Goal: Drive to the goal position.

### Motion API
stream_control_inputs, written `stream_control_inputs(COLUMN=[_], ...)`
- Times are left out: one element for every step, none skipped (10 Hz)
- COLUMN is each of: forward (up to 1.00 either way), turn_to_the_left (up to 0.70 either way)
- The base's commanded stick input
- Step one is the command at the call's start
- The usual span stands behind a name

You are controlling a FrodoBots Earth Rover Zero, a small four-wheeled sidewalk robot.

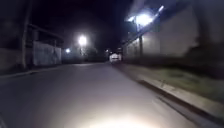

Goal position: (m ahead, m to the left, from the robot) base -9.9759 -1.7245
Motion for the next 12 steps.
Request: stream_control_inputs(forward=[1.0,1.0,1.0,1.0,1.0,1.0,1.0,1.0,1.0,1.0,1.0,1.0], turn_to_the_left=[0.0,0.0,0.0,0.0,0.0,0.0,0.0,0.0,0.0,0.0,0.0,0.0])
